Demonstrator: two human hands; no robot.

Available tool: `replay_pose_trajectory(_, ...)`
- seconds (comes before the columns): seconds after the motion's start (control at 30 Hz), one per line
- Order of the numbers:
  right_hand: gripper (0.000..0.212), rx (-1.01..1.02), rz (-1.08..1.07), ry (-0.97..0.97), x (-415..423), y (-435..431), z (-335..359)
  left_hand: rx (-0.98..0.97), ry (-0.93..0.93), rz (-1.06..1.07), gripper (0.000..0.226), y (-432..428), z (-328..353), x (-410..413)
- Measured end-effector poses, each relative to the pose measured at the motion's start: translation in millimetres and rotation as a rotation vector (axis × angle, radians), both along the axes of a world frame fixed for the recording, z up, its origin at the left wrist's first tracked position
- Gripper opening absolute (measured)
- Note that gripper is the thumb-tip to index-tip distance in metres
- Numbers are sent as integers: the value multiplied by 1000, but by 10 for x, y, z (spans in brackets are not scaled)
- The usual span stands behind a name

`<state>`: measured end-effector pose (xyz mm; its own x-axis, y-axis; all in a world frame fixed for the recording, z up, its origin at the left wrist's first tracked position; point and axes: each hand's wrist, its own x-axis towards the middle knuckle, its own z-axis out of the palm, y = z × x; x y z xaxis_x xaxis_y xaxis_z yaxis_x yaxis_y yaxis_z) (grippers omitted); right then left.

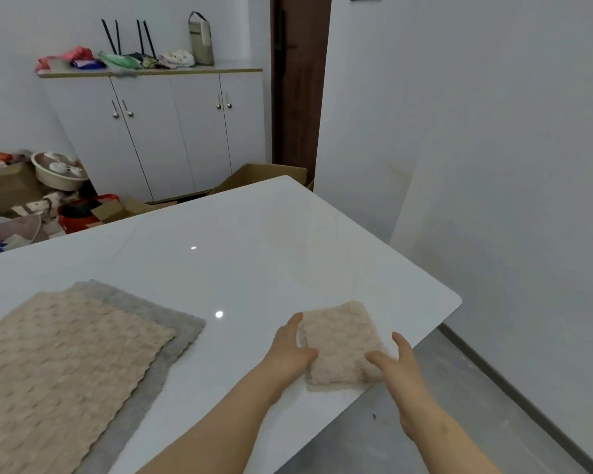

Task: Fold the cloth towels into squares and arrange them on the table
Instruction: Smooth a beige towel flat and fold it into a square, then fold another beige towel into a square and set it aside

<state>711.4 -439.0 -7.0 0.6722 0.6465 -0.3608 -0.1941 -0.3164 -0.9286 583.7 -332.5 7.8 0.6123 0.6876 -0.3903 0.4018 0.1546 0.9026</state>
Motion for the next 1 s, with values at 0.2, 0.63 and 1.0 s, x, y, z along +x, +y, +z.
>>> replay_pose_trajectory(0.2,52,-74,81,-94,87,48,-33,100,152,137,50,-90,-143,66)
replay_pose_trajectory(0.63,23,-44,346,-77,-1310,635,161,326,205,335,27,259,17,-1315)
replay_pose_trajectory(1.0,9,-122,308,20,-3310,1045,-89,564,301,228,26,735,-203,-3307)
